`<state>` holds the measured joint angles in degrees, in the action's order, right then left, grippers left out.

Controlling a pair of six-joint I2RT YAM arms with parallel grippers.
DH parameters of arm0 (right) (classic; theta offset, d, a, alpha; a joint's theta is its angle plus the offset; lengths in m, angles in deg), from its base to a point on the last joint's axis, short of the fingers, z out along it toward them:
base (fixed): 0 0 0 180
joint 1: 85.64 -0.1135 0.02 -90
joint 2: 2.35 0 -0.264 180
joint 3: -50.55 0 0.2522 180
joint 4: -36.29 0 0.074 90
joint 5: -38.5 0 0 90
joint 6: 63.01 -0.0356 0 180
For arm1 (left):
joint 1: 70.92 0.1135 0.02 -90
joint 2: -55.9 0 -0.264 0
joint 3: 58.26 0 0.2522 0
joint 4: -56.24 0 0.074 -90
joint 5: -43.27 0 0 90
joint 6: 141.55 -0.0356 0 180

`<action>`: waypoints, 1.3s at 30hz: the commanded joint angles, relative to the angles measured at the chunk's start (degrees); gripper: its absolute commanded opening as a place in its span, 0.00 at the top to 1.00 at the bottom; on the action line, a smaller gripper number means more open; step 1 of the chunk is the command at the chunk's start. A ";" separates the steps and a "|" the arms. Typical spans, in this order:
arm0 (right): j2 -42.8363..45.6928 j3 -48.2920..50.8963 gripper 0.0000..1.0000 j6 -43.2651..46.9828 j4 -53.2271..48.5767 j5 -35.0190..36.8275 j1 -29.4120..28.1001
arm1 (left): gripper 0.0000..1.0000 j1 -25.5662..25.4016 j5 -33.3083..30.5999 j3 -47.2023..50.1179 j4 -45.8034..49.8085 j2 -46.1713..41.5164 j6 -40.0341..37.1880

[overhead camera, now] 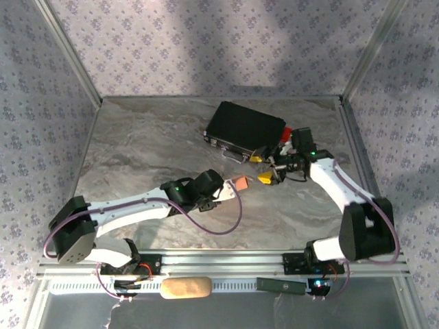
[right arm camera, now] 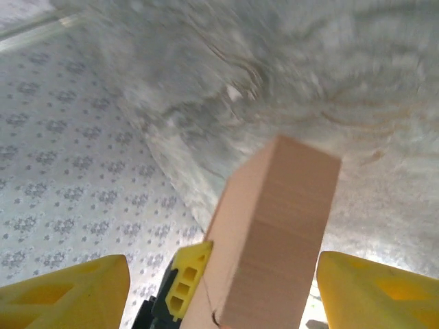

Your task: Fold the paper box

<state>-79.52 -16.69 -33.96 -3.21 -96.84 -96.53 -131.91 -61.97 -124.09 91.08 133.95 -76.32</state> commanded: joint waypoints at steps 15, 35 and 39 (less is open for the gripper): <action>19.74 6.24 0.49 49.27 3.17 40.38 -23.23 | 0.58 8.52 23.26 -6.54 22.59 0.25 0.97; 6.50 -0.48 0.61 59.63 -0.85 35.00 -31.28 | 0.57 13.07 25.74 -8.22 23.61 4.56 -3.45; 5.94 -0.76 0.64 60.13 -1.17 36.89 -32.54 | 0.57 13.08 25.63 -8.52 23.83 5.33 -3.81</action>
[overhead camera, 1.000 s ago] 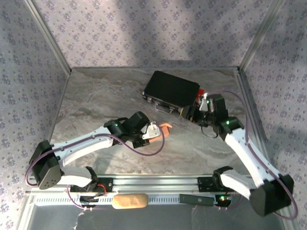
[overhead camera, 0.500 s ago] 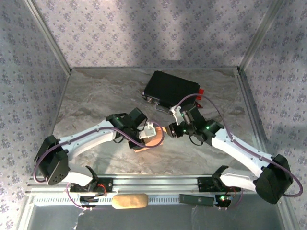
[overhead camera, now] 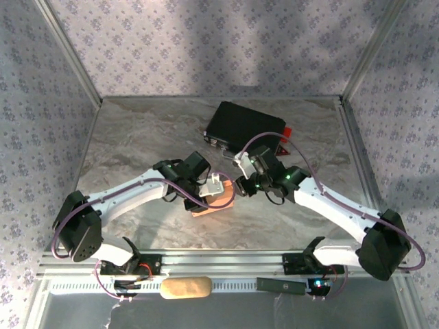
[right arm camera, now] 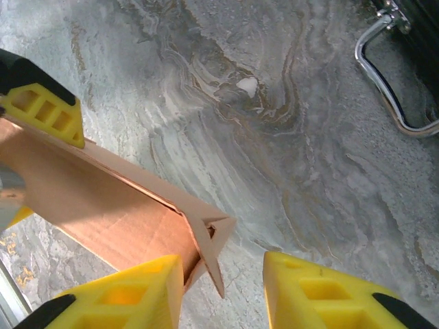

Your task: Fold the paper box

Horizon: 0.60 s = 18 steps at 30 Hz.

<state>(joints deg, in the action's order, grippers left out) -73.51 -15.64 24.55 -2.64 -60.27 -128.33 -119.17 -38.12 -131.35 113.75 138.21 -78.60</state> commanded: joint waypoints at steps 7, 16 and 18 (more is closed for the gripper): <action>-1.38 -3.01 0.71 2.06 -2.71 0.50 -0.81 | 0.56 0.34 1.55 -1.04 0.73 1.00 -1.48; -2.42 -3.03 0.72 2.10 -2.64 1.57 -0.90 | 0.56 0.30 1.74 -0.99 0.28 1.31 -1.62; -3.00 -3.17 0.72 2.22 -2.67 1.57 -0.91 | 0.56 0.34 1.73 -0.82 0.20 1.35 -1.71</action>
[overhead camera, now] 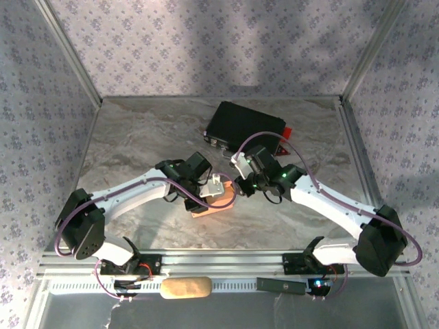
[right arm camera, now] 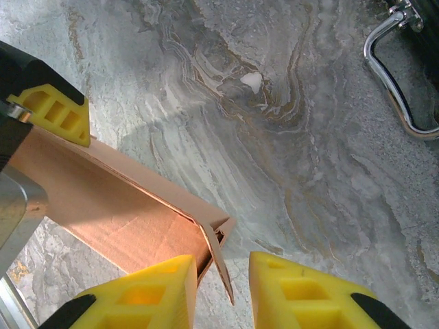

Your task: Fold the paper box

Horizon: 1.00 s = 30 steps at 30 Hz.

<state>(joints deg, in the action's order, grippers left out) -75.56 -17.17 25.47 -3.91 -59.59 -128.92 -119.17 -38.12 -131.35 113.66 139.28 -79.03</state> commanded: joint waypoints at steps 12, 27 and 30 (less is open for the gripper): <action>-1.91 -1.83 0.90 0.65 -0.50 1.32 -0.90 | 0.54 0.33 1.37 -0.34 -0.51 0.36 -1.37; -0.88 1.95 1.00 -4.93 4.12 7.34 -5.03 | 0.43 0.23 -1.48 1.14 -4.46 -4.32 5.25; -0.70 2.19 1.00 -5.24 4.64 8.52 -5.85 | 0.36 0.24 -3.61 1.15 -6.74 -7.10 9.72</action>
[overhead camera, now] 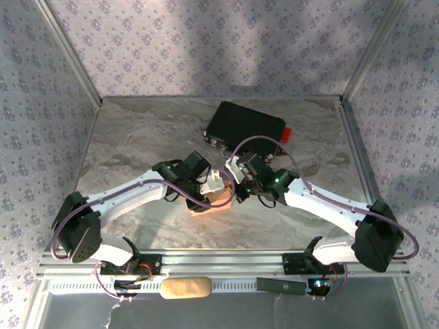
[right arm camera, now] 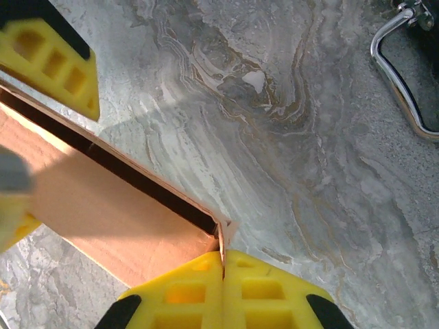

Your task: Fold the paper box

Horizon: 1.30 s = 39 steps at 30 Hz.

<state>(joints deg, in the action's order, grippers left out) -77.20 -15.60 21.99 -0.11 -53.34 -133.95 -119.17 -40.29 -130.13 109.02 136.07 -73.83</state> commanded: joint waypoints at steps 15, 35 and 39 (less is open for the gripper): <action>1.03 0.00 1.00 -4.95 0.46 3.24 -1.73 | 0.49 5.69 -10.55 -0.18 11.24 -19.47 41.97; 0.84 -1.06 1.00 -10.38 -1.57 6.80 -4.14 | 0.71 6.59 -6.08 4.88 8.25 -14.22 46.17; 1.01 -0.97 1.00 -12.41 -1.48 8.52 -4.90 | 0.76 6.03 -4.94 5.33 7.52 -13.86 46.89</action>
<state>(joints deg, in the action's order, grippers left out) -77.13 -15.42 12.53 0.24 -47.33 -138.19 -112.83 -46.78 -125.06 117.75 122.97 -28.33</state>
